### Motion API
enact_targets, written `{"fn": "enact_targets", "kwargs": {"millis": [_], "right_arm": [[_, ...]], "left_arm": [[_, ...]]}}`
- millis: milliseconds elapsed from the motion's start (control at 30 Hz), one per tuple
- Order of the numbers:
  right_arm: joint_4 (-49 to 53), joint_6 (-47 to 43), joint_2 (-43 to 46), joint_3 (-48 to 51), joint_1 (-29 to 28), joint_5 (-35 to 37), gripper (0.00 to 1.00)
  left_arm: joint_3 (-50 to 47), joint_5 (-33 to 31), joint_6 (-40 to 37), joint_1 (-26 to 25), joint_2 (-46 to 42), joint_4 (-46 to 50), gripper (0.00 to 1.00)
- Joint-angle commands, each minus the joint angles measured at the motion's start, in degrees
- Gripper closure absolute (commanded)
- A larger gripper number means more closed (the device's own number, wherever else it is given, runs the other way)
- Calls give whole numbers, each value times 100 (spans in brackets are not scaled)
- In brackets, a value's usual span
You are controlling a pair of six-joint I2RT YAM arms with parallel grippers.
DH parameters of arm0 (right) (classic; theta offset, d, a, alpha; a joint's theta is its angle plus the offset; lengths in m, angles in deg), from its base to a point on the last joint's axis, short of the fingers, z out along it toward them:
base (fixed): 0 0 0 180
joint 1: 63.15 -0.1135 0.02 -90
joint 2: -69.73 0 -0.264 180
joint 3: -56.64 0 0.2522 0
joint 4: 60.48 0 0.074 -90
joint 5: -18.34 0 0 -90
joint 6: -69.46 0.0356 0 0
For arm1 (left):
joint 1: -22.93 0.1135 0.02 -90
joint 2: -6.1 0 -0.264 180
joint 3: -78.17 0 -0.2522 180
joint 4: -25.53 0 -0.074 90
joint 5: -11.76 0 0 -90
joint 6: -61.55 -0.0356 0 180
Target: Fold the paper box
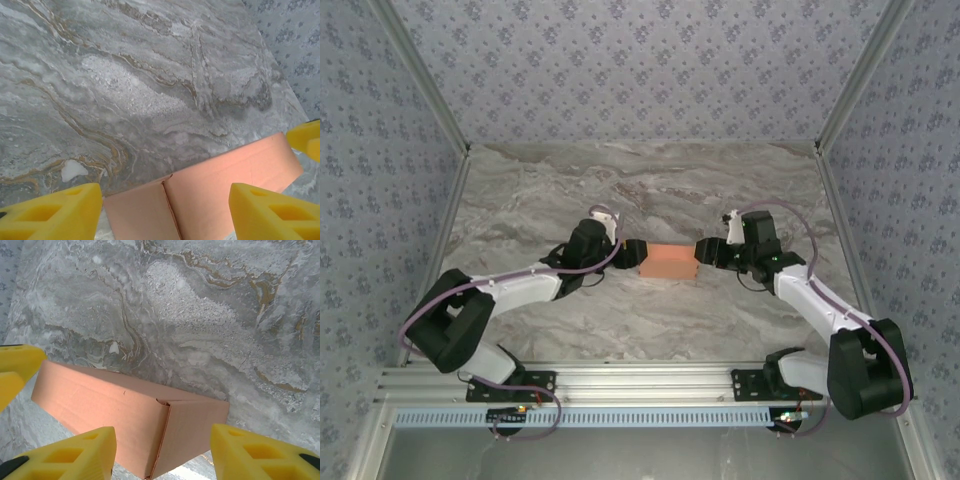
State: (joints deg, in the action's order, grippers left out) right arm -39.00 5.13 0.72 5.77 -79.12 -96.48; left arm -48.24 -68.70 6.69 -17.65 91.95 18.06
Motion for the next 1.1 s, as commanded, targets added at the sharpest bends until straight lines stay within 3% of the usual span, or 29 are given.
{"fn": "enact_targets", "kwargs": {"millis": [0, 300, 667, 1067], "right_arm": [[-80, 8, -114, -32, -110, -23, 46], [-306, 121, -273, -24, -305, -5, 55], [-550, 98, -521, -524, -414, 160, 68], [-934, -433, -1385, -1307, -433, 529, 71]], "left_arm": [[100, 391, 175, 17, 172, -146, 35], [74, 586, 255, 13, 274, -332, 46], [543, 532, 197, 72, 681, -456, 50], [1520, 210, -449, 372, 1410, -204, 51]]}}
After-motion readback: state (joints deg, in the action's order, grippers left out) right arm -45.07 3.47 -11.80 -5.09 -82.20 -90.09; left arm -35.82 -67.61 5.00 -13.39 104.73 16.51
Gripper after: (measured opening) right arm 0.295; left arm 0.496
